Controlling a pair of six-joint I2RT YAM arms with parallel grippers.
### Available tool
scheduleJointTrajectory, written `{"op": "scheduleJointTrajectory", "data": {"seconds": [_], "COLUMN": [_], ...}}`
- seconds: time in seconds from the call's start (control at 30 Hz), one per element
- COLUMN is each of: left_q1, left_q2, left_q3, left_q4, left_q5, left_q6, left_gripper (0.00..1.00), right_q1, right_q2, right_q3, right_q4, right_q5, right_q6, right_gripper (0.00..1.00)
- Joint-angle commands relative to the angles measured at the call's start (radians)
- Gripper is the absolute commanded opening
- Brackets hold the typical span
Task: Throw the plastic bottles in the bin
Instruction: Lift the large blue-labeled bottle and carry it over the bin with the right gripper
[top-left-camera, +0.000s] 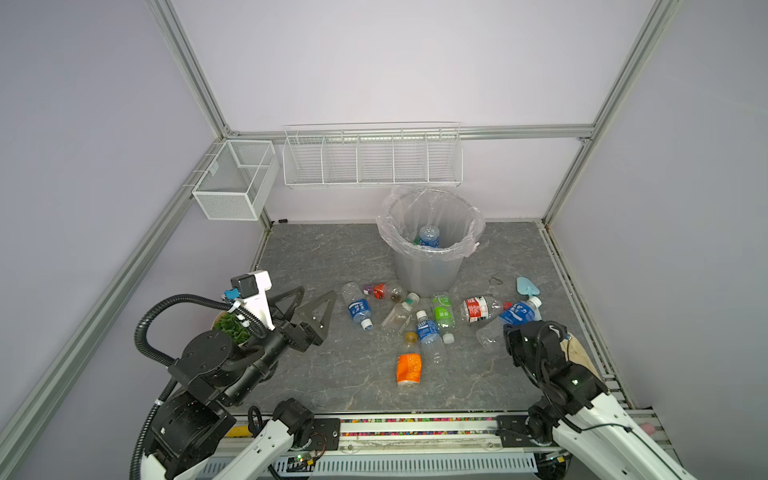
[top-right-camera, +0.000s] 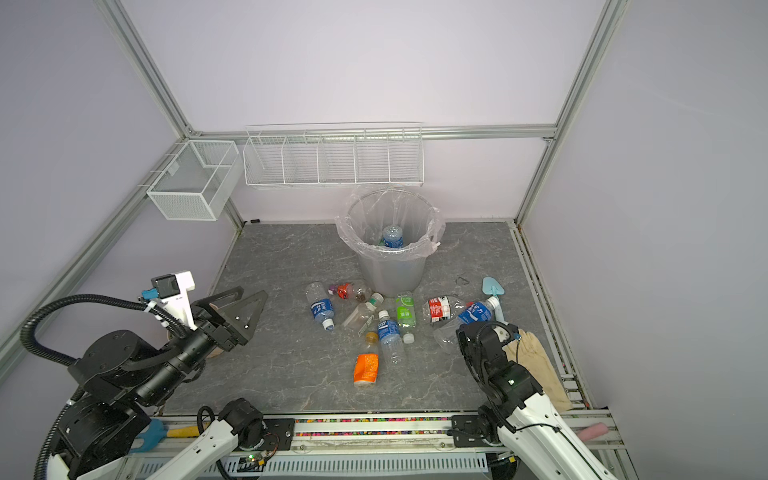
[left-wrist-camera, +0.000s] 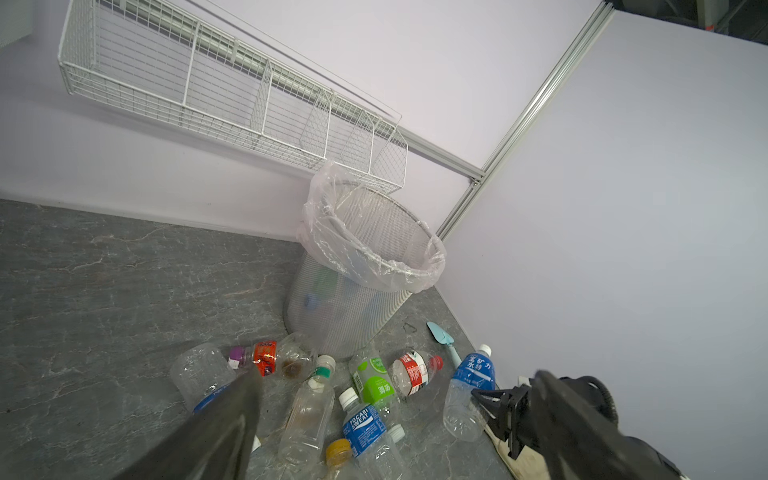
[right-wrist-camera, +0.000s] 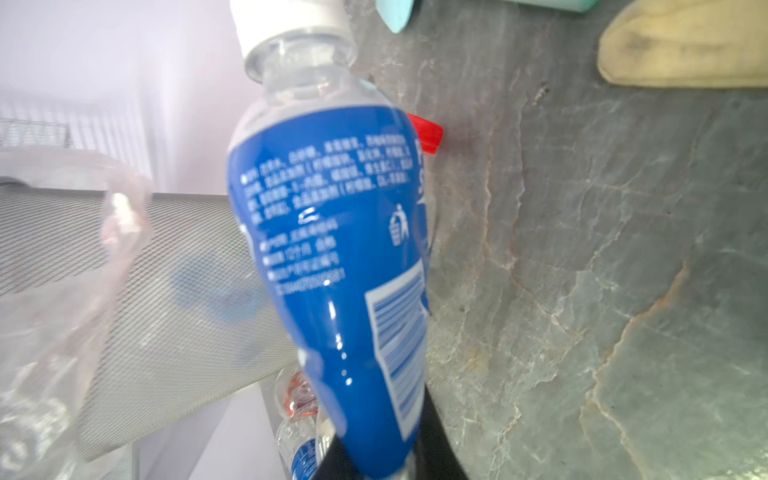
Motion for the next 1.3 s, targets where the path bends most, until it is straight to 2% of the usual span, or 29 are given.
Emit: {"op": "scheduleJointTrajectory", "data": {"seconds": [0.0, 0.13, 0.27, 0.43, 0.6, 0.8, 1.1, 1.27], "left_q1": [-0.004, -0.004, -0.004, -0.004, -0.004, -0.004, -0.004, -0.005], "left_q2": [-0.013, -0.036, -0.070, -0.122, -0.148, -0.149, -0.146, -0.139], "left_q3": [-0.041, -0.114, -0.211, -0.305, -0.333, -0.331, -0.312, -0.306], "left_q4": [-0.029, -0.029, -0.034, -0.043, -0.065, -0.076, -0.081, -0.079], "left_q5": [0.014, 0.027, 0.037, 0.046, 0.046, 0.043, 0.046, 0.048], "left_q6": [-0.019, -0.050, -0.088, -0.132, -0.149, -0.149, -0.148, -0.147], "left_gripper": [1.00, 1.00, 1.00, 0.99, 0.99, 0.99, 0.99, 0.99], "right_q1": [-0.001, 0.001, 0.024, 0.164, 0.306, 0.486, 0.654, 0.707], "right_q2": [-0.022, 0.063, 0.231, 0.338, 0.507, 0.687, 0.870, 0.972], "right_q3": [0.081, 0.253, 0.524, 0.747, 1.034, 1.333, 1.662, 1.866], "right_q4": [-0.050, -0.037, -0.066, -0.086, -0.133, -0.215, -0.241, -0.254], "right_q5": [0.025, -0.035, -0.142, -0.079, -0.075, 0.072, 0.267, 0.312], "right_q6": [-0.129, -0.348, -0.590, -0.774, -0.984, -1.183, -1.416, -1.524], "right_gripper": [0.17, 0.18, 0.15, 0.11, 0.07, 0.07, 0.07, 0.08]}}
